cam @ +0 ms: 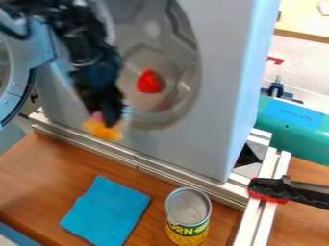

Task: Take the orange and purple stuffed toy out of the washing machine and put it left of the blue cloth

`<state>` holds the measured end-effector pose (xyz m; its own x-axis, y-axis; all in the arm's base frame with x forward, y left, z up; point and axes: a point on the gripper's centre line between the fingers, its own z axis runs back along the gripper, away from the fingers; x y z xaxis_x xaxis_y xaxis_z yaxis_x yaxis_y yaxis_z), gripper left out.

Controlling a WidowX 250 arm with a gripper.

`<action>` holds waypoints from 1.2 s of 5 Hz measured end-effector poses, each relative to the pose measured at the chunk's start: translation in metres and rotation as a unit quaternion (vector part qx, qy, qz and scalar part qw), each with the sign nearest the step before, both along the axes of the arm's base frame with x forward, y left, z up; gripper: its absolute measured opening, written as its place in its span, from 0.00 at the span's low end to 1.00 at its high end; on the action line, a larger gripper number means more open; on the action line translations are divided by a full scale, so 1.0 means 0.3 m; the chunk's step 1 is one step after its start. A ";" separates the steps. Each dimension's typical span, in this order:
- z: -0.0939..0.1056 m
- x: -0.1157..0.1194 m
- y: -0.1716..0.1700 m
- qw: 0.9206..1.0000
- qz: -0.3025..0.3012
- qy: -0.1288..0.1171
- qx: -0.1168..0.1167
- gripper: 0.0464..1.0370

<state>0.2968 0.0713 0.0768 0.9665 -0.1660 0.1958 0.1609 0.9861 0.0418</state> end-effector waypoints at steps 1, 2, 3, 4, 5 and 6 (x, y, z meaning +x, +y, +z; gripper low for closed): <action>-0.080 -0.151 0.095 0.994 0.042 0.091 0.038 0.48; -0.225 -0.320 0.217 0.970 0.114 0.199 0.079 0.48; -0.336 -0.365 0.273 0.960 0.138 0.224 0.097 0.48; -0.402 -0.393 0.307 0.956 0.159 0.224 0.103 0.48; -0.426 -0.363 0.323 0.968 0.148 0.183 0.088 0.48; -0.432 -0.325 0.319 0.981 0.137 0.132 0.048 0.48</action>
